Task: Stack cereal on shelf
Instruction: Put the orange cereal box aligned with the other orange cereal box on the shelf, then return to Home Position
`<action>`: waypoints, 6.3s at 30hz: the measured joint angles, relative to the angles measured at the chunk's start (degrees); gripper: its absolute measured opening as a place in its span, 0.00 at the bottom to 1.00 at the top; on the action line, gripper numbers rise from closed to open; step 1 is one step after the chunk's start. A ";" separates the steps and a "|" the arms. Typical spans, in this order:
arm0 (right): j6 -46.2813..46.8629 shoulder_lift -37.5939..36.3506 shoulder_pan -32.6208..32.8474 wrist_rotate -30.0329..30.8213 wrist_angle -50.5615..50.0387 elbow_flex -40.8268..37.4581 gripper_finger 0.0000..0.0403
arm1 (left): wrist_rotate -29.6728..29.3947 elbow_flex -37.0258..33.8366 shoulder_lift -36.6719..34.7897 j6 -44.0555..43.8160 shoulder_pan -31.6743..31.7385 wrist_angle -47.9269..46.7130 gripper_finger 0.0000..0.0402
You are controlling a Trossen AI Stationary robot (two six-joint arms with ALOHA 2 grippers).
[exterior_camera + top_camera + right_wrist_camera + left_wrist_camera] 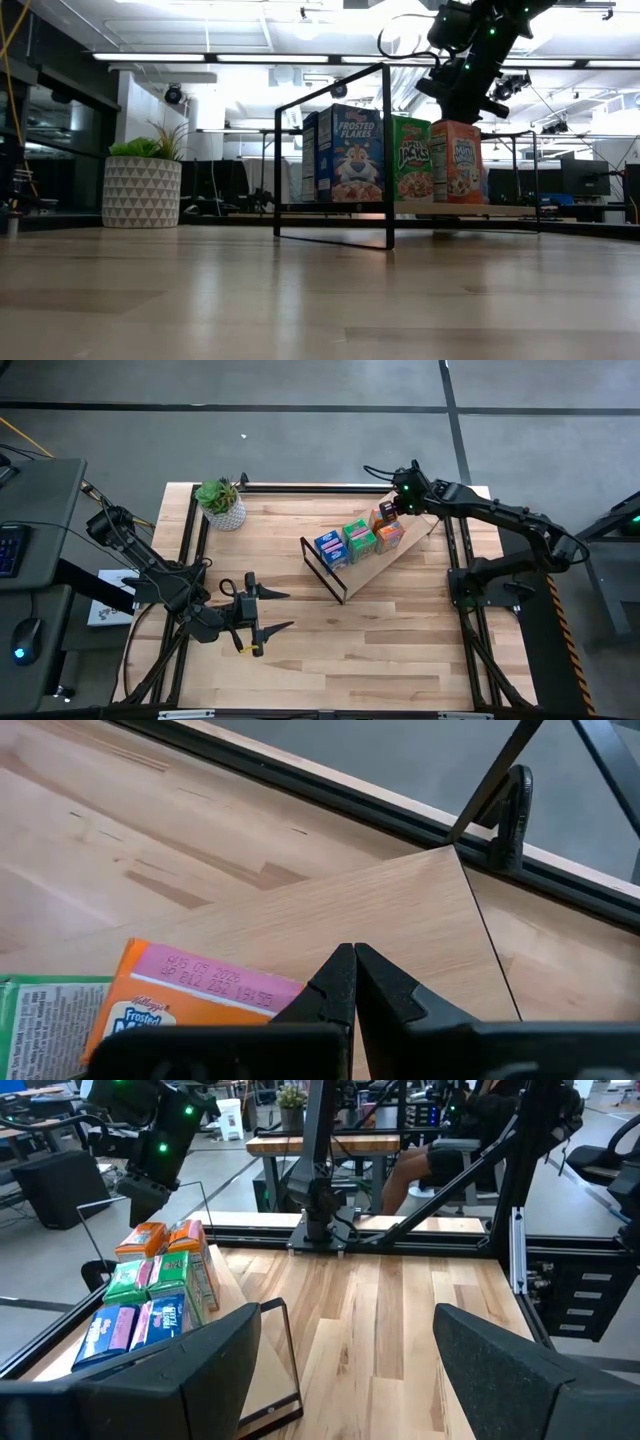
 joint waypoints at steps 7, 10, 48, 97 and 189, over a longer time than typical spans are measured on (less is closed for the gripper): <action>0.21 0.00 0.01 -0.20 0.68 0.00 0.00 | 0.00 0.00 0.01 0.00 0.01 0.00 0.72; 0.21 0.00 0.05 -0.89 1.87 0.00 0.00 | 0.00 0.00 0.00 0.00 0.00 0.01 0.72; 0.23 -3.06 6.13 2.57 -3.41 -0.04 0.00 | -0.02 0.00 -0.01 -0.07 -0.01 -0.53 0.72; -6.24 -13.70 16.07 6.42 -4.80 -0.09 0.00 | 36.29 -14.75 -9.72 10.87 40.69 4.34 0.14; -17.74 -67.01 36.81 -11.11 37.72 -53.48 0.00 | 25.24 -53.53 -71.17 12.02 25.89 1.90 0.01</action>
